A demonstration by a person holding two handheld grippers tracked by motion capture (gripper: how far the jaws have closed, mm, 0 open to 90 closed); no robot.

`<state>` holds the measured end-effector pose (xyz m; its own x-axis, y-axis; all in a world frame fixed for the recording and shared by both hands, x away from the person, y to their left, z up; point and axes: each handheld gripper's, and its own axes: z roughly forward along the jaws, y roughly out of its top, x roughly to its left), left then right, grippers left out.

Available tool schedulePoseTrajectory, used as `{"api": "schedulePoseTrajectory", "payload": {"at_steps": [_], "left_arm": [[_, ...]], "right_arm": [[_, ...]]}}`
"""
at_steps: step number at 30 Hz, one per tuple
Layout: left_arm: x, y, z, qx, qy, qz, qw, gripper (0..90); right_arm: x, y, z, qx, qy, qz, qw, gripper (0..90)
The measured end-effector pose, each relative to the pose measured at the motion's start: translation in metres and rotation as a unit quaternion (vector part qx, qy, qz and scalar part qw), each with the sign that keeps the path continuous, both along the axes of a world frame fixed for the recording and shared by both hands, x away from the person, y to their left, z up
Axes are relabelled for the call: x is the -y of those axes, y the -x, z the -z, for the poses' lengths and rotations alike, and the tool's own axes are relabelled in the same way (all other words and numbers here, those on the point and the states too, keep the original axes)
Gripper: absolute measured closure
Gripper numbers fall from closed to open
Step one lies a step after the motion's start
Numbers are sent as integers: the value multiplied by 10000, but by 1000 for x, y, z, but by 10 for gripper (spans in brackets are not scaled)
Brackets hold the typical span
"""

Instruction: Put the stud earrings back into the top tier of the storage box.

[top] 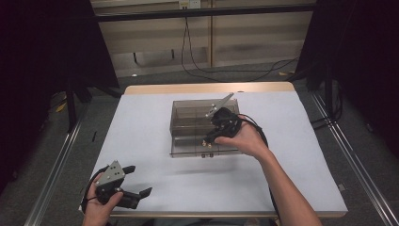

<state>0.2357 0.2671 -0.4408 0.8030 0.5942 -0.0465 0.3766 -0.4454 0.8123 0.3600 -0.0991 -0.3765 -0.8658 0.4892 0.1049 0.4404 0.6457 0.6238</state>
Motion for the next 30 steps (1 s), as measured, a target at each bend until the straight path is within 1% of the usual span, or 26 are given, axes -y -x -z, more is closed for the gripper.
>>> {"api": "schedulePoseTrajectory", "payload": {"at_steps": [3,6,8,9,10,11,13,15,17,19,22,23,25,27,28,30], "left_arm": [[1,0,1,5,-24,18,10000,32],[1,0,1,5,-23,28,10000,32],[0,0,1,-25,-31,30,10000,32],[0,0,1,-28,-13,24,10000,32],[-1,-1,1,-30,-11,31,10000,31],[-1,-1,1,-27,-3,31,10000,32],[-1,-1,2,-32,13,31,10000,31],[-1,-1,2,-46,27,24,10000,32],[-2,-2,2,-69,-6,27,10000,31],[-3,-2,3,-93,-10,-13,10000,31],[-4,-2,3,-100,-4,-11,9999,32],[-4,-2,3,-97,-15,-16,10000,31],[-4,-2,3,-90,-29,-11,10000,32],[-4,0,2,-68,-51,-29,10000,32],[-4,0,2,-67,-35,-5,10000,32],[-4,0,2,-70,-36,-4,10000,32]], "right_arm": [[8,4,2,77,-164,120,9998,729],[15,6,4,127,-326,296,9989,720],[20,8,4,158,-484,398,9979,681],[21,9,4,215,-520,407,9976,666],[21,11,4,210,-517,460,9974,658],[22,12,5,249,-557,449,9971,644],[25,15,8,242,-575,556,9965,626],[30,15,11,246,-671,668,9952,598],[35,16,12,258,-718,770,9941,572],[40,18,12,303,-877,836,9922,540],[46,22,12,328,-977,879,9908,508],[48,23,12,377,-1002,890,9903,504],[52,26,13,371,-1088,922,9891,488],[55,28,13,406,-1113,992,9880,480],[56,30,13,389,-1138,1002,9877,477],[60,33,13,442,-1139,1026,9872,475]]}}
